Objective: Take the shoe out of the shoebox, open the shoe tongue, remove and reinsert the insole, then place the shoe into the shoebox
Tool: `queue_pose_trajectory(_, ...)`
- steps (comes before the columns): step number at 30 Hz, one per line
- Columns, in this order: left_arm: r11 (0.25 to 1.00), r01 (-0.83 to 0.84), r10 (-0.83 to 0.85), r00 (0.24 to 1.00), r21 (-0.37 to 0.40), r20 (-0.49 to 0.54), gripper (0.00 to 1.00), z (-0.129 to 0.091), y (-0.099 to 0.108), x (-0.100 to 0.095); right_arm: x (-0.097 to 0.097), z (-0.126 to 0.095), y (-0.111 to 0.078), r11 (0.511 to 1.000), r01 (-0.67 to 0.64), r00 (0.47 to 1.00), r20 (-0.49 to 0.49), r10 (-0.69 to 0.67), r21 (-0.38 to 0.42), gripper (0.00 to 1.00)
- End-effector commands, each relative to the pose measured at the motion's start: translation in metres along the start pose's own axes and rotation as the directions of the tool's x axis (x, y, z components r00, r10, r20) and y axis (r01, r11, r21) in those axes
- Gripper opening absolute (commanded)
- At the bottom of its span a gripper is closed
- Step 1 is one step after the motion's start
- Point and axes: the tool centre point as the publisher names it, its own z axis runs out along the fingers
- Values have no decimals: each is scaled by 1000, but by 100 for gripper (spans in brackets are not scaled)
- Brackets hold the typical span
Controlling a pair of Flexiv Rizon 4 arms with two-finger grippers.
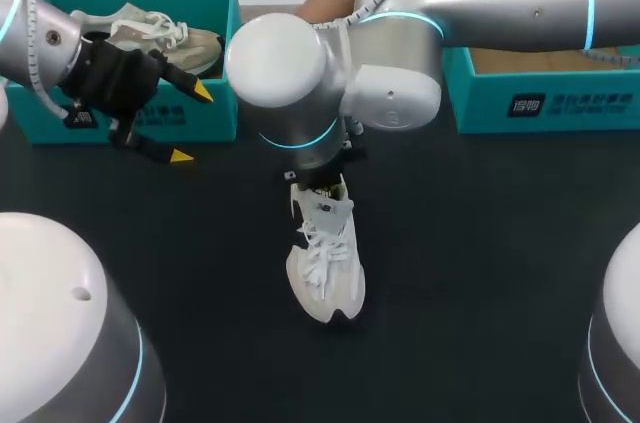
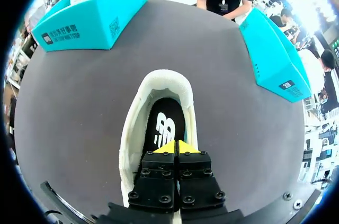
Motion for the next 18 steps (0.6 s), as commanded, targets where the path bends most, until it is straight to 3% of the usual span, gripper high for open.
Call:
queue_pose_trajectory(1,1000,0,0,1000,-3,-1,100,-1,-1,0,0,11,2,1000,17,1000,21,-18,9,0)
queue_pose_trajectory(7,1000,0,0,1000,-3,-1,100,-1,-1,0,-4,18,4,998,62,995,83,-63,19,0)
queue_pose_trajectory(12,1000,0,0,1000,-3,-1,100,-1,-1,0,-7,21,4,998,65,994,92,-67,18,0)
queue_pose_trajectory(18,1000,0,0,1000,-3,-1,100,-1,-1,0,-7,38,4,997,66,994,90,-69,28,0)
